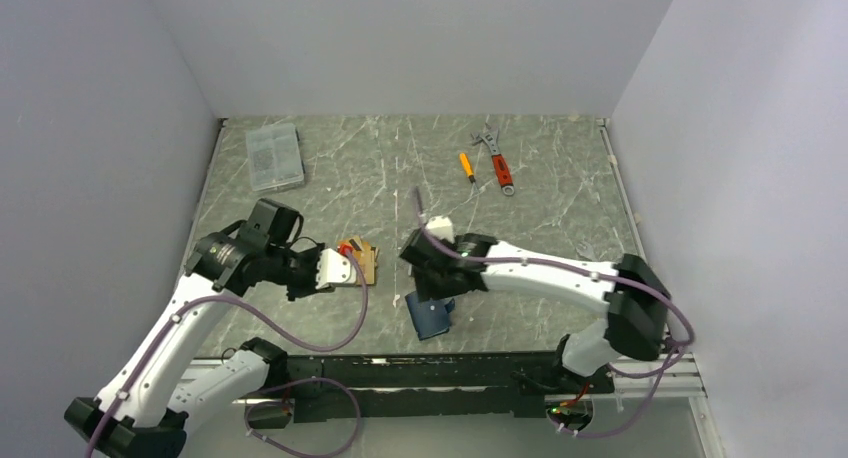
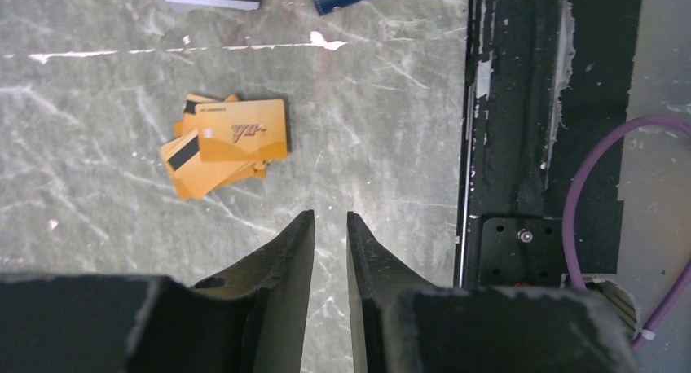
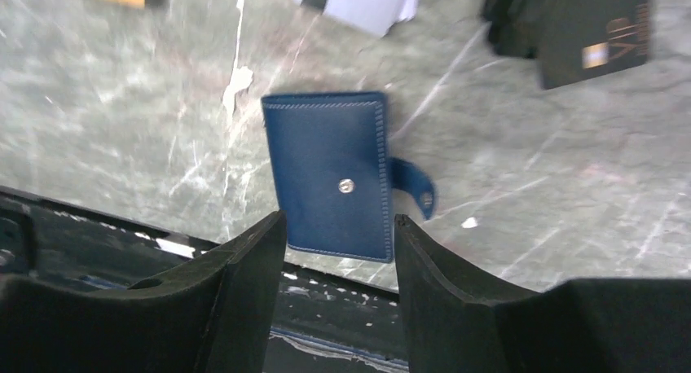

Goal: Put the credit cards into the card holder
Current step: Turn over the card holder at the center of the board.

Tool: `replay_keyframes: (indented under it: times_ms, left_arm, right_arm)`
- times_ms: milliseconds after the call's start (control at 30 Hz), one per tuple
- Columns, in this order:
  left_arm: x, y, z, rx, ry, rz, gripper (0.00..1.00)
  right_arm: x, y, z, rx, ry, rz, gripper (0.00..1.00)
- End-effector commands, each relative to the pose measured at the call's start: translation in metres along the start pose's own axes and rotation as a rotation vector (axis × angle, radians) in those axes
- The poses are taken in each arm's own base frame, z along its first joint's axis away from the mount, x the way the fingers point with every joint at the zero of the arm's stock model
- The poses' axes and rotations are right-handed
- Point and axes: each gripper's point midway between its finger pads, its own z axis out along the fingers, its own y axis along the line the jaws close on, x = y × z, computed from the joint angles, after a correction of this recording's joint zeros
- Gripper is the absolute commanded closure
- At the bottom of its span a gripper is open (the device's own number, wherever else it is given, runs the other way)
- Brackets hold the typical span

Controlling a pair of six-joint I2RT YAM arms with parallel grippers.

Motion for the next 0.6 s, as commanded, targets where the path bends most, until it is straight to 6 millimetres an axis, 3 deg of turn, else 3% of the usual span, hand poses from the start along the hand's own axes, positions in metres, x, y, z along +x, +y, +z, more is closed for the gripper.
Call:
replay_keyframes:
  times_ms: [0, 167, 333, 567]
  left_arm:
    - [-0.026, 0.001, 0.009, 0.074, -0.088, 0.082, 0.73]
    - [-0.038, -0.01, 0.045, 0.158, -0.034, 0.184, 0.75]
    - [-0.04, -0.025, 0.09, 0.263, 0.082, 0.292, 0.77]
    - [-0.039, -0.025, 0.144, 0.353, 0.167, 0.363, 0.74]
  right_arm:
    - [-0.02, -0.024, -0.013, -0.034, -0.064, 0.075, 0.47]
    - [-0.008, -0.048, 0.002, 0.001, -0.028, 0.122, 0.51]
    - [-0.002, -0.049, 0.011, -0.045, -0.002, 0.161, 0.52]
    - [0.003, -0.044, 0.025, -0.096, 0.026, 0.189, 0.59]
